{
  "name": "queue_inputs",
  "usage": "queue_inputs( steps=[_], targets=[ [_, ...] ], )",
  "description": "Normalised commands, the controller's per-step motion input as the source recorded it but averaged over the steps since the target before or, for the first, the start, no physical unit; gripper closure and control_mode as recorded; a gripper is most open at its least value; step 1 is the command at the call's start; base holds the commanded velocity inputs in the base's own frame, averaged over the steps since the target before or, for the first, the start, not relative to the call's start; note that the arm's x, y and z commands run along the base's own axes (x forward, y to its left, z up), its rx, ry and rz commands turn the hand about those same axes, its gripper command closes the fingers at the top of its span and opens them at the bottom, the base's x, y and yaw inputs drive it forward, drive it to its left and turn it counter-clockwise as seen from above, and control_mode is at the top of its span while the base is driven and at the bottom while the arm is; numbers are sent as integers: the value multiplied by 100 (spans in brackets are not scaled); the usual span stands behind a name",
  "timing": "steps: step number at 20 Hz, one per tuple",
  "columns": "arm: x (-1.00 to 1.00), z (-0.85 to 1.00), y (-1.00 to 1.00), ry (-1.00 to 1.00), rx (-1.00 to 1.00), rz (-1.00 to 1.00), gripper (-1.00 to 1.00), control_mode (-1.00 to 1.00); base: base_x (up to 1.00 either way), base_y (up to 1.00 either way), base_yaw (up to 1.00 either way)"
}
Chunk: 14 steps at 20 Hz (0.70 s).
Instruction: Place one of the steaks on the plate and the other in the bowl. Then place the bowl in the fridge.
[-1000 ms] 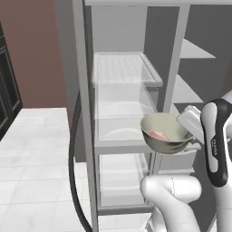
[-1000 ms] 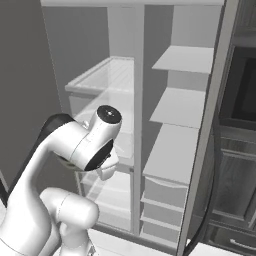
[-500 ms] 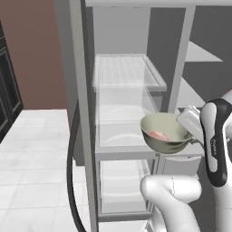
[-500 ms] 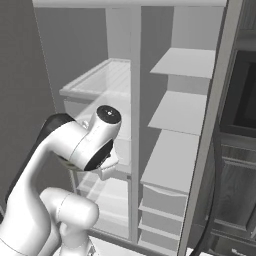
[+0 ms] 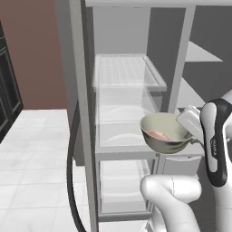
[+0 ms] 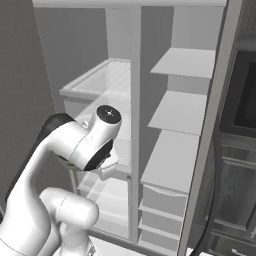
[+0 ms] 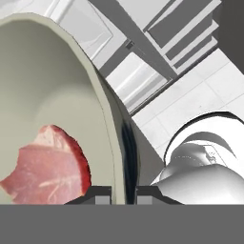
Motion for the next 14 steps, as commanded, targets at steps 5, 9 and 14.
queue_inputs(
  steps=[5, 9, 14],
  targets=[
    [-3, 4, 9, -9, -1, -12, 100, -100, 0, 0, 0],
    [-4, 43, 16, -7, 1, -60, 100, -100, 0, 0, 0],
    [0, 67, 32, -1, -5, -58, 100, -100, 0, 0, 0]
  ],
)
